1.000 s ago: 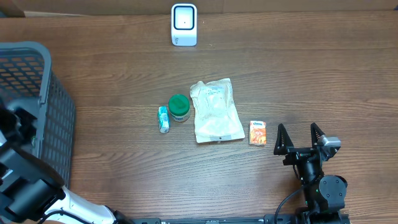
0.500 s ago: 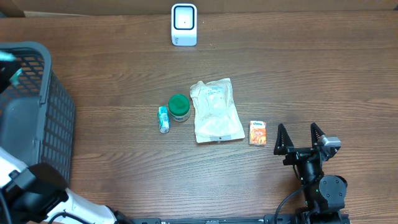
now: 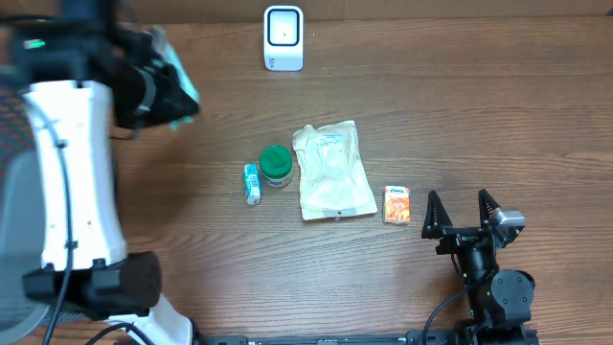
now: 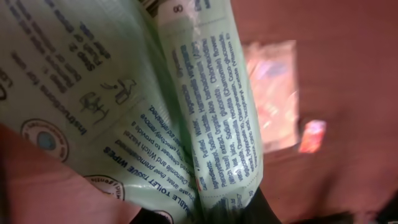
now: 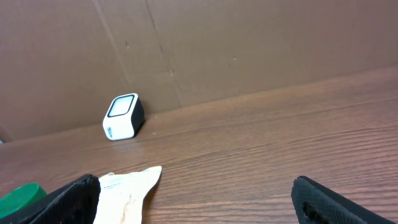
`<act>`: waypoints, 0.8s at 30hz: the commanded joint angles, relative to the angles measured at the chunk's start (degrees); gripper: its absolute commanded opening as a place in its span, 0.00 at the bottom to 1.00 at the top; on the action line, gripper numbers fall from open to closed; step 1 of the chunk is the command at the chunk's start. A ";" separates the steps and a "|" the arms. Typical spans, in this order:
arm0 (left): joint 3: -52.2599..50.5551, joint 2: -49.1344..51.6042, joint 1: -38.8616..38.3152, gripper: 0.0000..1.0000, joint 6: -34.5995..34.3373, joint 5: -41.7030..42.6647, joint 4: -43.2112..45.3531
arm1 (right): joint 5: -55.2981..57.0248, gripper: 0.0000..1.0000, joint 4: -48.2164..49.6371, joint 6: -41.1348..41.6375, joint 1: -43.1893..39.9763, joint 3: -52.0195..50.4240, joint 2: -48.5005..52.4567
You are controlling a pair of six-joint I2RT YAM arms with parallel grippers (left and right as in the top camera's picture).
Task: Scan the item barcode
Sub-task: 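Lift the wipes packet out and carry it beside the teal package, then release the wipes packet on the table and raise the left gripper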
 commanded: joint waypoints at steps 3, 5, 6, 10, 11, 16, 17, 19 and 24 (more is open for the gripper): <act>-13.77 -1.44 -6.29 0.04 -4.39 -13.40 3.98 | -0.28 1.00 0.39 0.24 -0.11 -0.57 -0.68; -19.80 -1.44 -7.63 0.04 -4.81 -13.35 7.69 | -0.28 1.00 0.39 0.24 -0.11 -0.59 -0.68; -22.93 -1.44 -8.20 0.05 -4.81 -13.35 9.57 | -0.28 1.00 0.39 0.24 -0.11 -0.59 -0.68; -33.99 -1.44 -9.29 0.04 -5.27 -13.38 15.87 | -0.28 1.00 0.39 0.24 -0.11 -0.59 -0.68; -36.35 -1.44 -9.31 0.04 -5.42 -13.35 17.49 | -0.28 1.00 0.39 0.24 -0.11 -0.57 -0.68; -45.16 -1.44 -9.31 0.09 -5.42 -12.46 25.07 | -0.28 1.00 0.39 0.24 -0.11 -0.59 -0.68; -46.16 -1.44 -9.33 0.20 -5.40 -12.11 26.12 | -0.28 1.00 0.39 0.24 -0.11 -0.59 -0.68; -47.36 -1.44 -9.33 0.51 -5.38 -11.23 27.54 | -0.28 1.00 0.39 0.24 -0.11 -0.59 -0.68; -46.84 -1.51 -9.33 0.93 -5.38 -11.21 28.04 | -0.28 1.00 0.39 0.24 -0.11 -0.59 -0.68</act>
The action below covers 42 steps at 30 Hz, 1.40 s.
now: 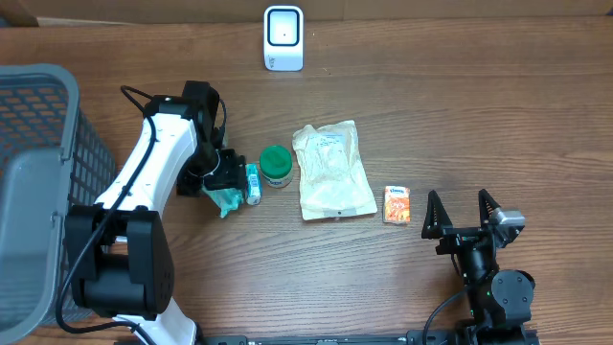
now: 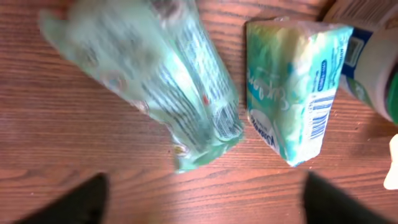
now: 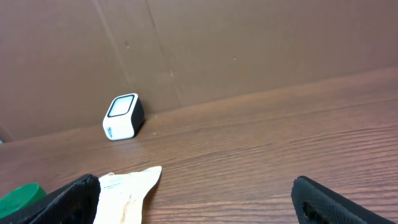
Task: Scan the item barcode
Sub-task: 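Release the wipes packet on the table and raise the left gripper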
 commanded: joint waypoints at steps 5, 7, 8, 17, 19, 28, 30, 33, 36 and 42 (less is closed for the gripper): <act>4.79 -2.69 -0.11 0.93 -0.26 0.68 -1.84 | -0.24 1.00 0.37 0.22 -0.11 -0.57 -0.68; 8.11 -4.39 -0.11 0.93 -0.28 0.72 -3.69 | -0.24 1.00 0.37 0.22 -0.11 -0.59 -0.68; 9.88 -5.35 -0.11 0.93 -0.26 0.83 -4.68 | -0.24 1.00 0.37 0.22 -0.11 -0.57 -0.68; 27.21 -17.64 2.05 0.88 2.16 -1.29 -11.85 | -0.24 1.00 0.37 0.22 -0.11 -0.57 -0.68; 29.73 -21.05 4.02 0.97 3.19 -2.01 -11.63 | -0.24 1.00 0.37 0.22 -0.11 -0.59 -0.68; 31.50 -32.89 13.57 0.99 3.26 -7.19 -11.28 | -0.24 1.00 0.37 0.22 -0.11 -0.59 -0.68; 31.50 -33.94 13.79 1.00 4.42 -9.07 -12.48 | -0.24 1.00 0.37 0.22 -0.11 -0.57 -0.68; 31.50 -34.42 13.79 1.00 4.92 -10.43 -15.37 | -0.24 1.00 0.37 0.22 -0.11 -0.59 -0.68; 31.39 -33.90 13.79 1.00 4.92 -10.40 -17.18 | -0.24 1.00 0.37 0.22 -0.11 -0.59 -0.68; 31.39 -32.44 13.79 1.00 4.92 -10.40 -17.14 | -0.24 1.00 0.37 0.22 -0.11 -0.59 -0.68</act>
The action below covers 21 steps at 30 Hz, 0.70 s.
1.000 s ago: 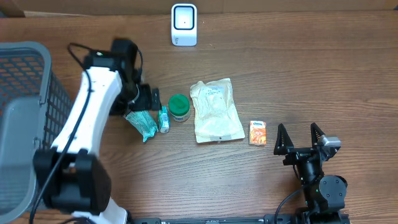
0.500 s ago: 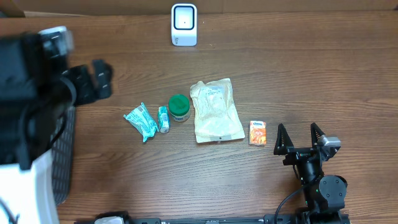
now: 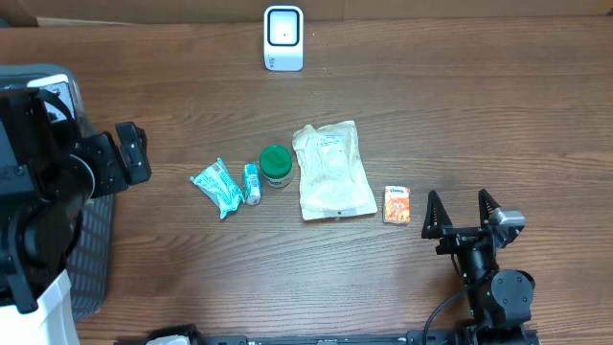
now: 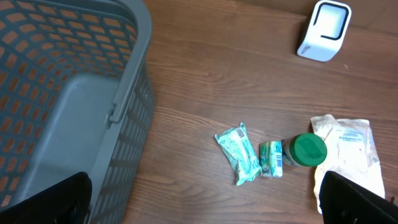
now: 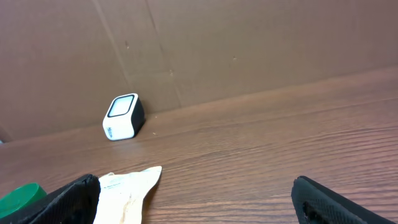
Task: Scan the item barcode
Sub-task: 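Release the wipes packet on the table and raise the left gripper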
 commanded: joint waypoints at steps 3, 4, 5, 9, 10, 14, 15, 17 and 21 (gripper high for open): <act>0.42 1.73 0.31 1.00 0.94 -0.96 0.07 | -0.26 1.00 0.37 0.22 -0.11 -0.61 -0.68; 0.42 1.86 0.31 1.00 0.94 -0.96 0.11 | -0.26 1.00 0.37 0.22 -0.11 -0.59 -0.68; 0.42 2.12 0.31 1.00 0.96 -0.96 0.07 | -0.26 1.00 0.37 0.22 -0.11 -0.59 -0.68; 0.42 3.37 0.31 1.00 0.94 -0.96 0.11 | -0.26 1.00 0.37 0.22 -0.11 -0.59 -0.68; 0.42 3.67 0.31 1.00 0.94 -0.96 0.09 | -0.26 1.00 0.37 0.22 -0.11 -0.59 -0.68; 0.42 4.85 0.31 1.00 0.96 -0.96 0.09 | -0.26 1.00 0.37 0.22 -0.11 -0.61 -0.68; 0.42 5.14 0.31 1.00 0.94 -0.96 0.09 | -0.26 1.00 0.37 0.22 -0.11 -0.59 -0.68; 0.42 5.60 0.31 1.00 0.94 -0.96 0.09 | -0.26 1.00 0.37 0.22 -0.11 -0.61 -0.68; 0.42 6.64 0.31 1.00 0.94 -0.96 0.09 | -0.26 1.00 0.37 0.22 -0.11 -0.59 -0.68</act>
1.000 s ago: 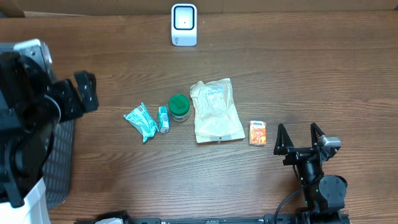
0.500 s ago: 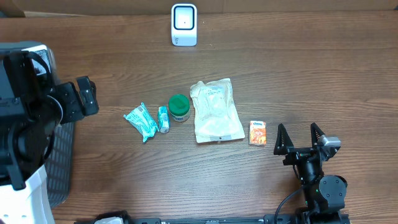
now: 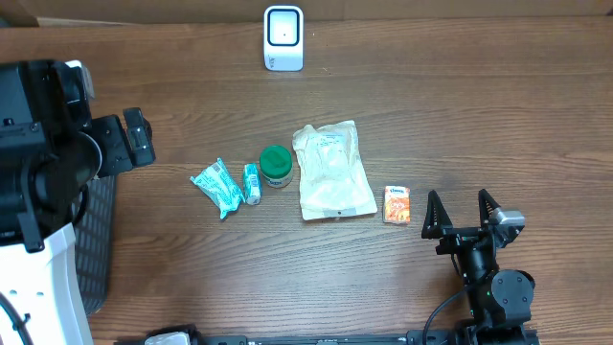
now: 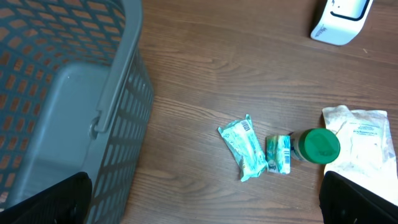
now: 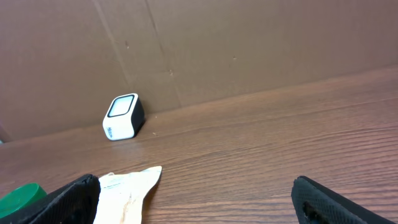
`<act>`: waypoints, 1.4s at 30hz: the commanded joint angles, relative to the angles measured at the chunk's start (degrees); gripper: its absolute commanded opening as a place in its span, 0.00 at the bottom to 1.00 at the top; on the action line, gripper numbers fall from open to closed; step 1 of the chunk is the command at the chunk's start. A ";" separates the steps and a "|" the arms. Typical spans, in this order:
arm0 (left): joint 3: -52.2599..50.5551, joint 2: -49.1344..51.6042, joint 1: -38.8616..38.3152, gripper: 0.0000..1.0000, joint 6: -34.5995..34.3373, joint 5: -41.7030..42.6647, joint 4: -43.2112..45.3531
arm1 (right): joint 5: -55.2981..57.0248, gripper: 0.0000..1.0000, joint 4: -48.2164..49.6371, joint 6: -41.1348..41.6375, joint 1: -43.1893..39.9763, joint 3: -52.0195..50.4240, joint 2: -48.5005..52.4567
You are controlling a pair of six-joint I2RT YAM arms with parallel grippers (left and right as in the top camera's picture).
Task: Scan the item barcode
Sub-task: 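Release the wipes packet on the table and raise the left gripper, then move the left gripper back over the empty basket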
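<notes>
The white barcode scanner [image 3: 283, 38] [image 4: 342, 18] [image 5: 123, 116] stands at the table's far edge. A green wipes pack [image 3: 218, 188] [image 4: 244, 149] lies flat mid-table with its barcode facing up, touching nothing but the wood. My left gripper [image 4: 202, 208] is open and empty, high above the table's left side, well away from the pack. My right gripper [image 3: 462, 213] [image 5: 199, 202] rests open and empty near the front right.
Beside the pack lie a small tissue packet [image 3: 252, 183] [image 4: 279, 153], a green-lidded jar [image 3: 276, 165] [image 4: 320, 144], a white pouch [image 3: 333, 171] [image 5: 127, 186] and a small orange box [image 3: 397, 204]. A grey basket [image 4: 62, 93] stands at the left edge.
The left arm has shifted slightly, so its wrist view sits a little further forward over the table. The items, the scanner and the right arm have not moved.
The left gripper first held the green wipes pack up at the far left. Then it was open low over the table, with the pack lying beside the tissue packet. After that it was high near the basket, where it remains. The right arm stayed still.
</notes>
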 commanded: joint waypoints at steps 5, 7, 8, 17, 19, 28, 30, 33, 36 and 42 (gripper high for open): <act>0.42 2.03 0.31 1.00 0.83 -0.70 0.11 | -0.26 1.00 2.03 0.24 -0.11 -0.61 -0.68; 0.42 2.25 0.31 1.00 0.83 -0.70 0.11 | -0.28 1.00 1.81 0.24 -0.11 -0.61 -0.68; 0.42 2.36 0.31 0.99 0.85 -0.70 0.09 | -0.33 1.00 1.81 0.24 -0.11 -0.61 -0.68; 0.42 2.49 0.31 1.00 0.83 -0.70 0.11 | -9.11 1.00 1.88 0.22 -0.11 -0.61 -0.68; 0.42 2.49 0.31 1.00 0.83 -0.70 0.11 | -9.16 1.00 1.88 0.24 -0.11 -0.61 -0.68; 0.39 2.49 0.31 1.00 1.05 -1.55 1.81 | -13.49 1.00 2.05 0.24 -0.11 -0.59 -0.68; 0.39 2.49 0.31 1.00 0.96 -1.22 5.27 | -14.27 1.00 2.08 0.24 -0.11 -0.59 -0.68; 0.39 2.49 0.31 1.00 -1.57 3.28 7.19 | -14.27 1.00 2.12 0.24 -0.11 -0.59 -0.68; 0.39 2.49 0.31 1.00 -1.99 5.31 8.66 | -14.88 1.00 2.08 0.24 -0.11 -0.59 -0.68; 0.39 2.49 0.39 0.99 -1.16 -3.56 9.90 | -17.64 1.00 2.08 0.22 -0.11 -0.59 -0.68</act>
